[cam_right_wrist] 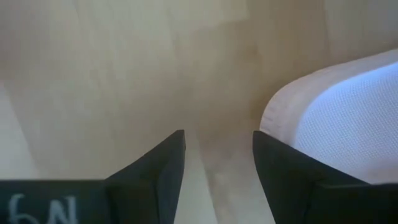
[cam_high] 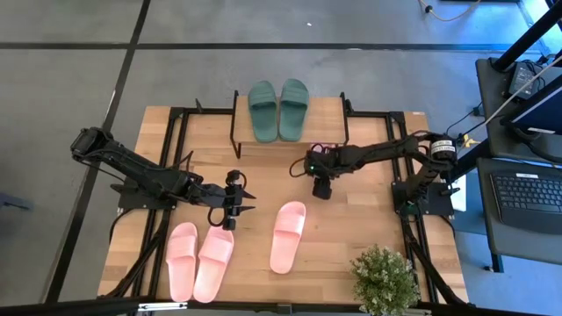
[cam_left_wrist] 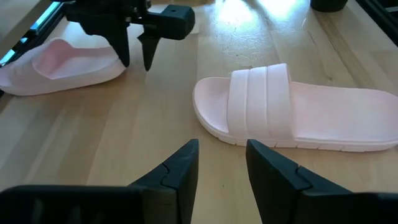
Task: Pick and place slides into the shelf
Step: Put the pink slide under the shelf
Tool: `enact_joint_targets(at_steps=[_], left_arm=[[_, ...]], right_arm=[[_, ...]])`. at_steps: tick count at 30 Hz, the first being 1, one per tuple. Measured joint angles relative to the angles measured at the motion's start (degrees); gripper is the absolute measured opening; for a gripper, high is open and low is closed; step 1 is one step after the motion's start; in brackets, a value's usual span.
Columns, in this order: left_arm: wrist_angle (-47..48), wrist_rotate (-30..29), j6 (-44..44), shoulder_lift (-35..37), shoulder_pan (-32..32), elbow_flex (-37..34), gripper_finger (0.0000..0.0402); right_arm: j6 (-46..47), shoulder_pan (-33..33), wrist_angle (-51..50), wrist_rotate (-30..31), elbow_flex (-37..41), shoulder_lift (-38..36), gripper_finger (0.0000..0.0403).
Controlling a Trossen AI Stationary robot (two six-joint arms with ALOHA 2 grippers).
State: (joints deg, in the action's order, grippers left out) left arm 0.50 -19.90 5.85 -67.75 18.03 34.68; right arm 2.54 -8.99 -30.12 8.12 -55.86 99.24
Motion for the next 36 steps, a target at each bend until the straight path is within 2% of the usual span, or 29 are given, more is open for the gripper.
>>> enact_joint_targets(at_steps=[11, 36], left_arm=[[0.01, -0.02, 0.02, 0.00, 0.01, 0.00, 0.0126], [0.01, -0.02, 1.55, 0.00, 0.00, 0.00, 0.0126]], right_arm=[[-1.95, -3.13, 1.21, -1.50, 0.00, 0.00, 0.0189], [-1.55, -1.90, 1.08, 1.73, -0.02, 0.00, 0.0189]])
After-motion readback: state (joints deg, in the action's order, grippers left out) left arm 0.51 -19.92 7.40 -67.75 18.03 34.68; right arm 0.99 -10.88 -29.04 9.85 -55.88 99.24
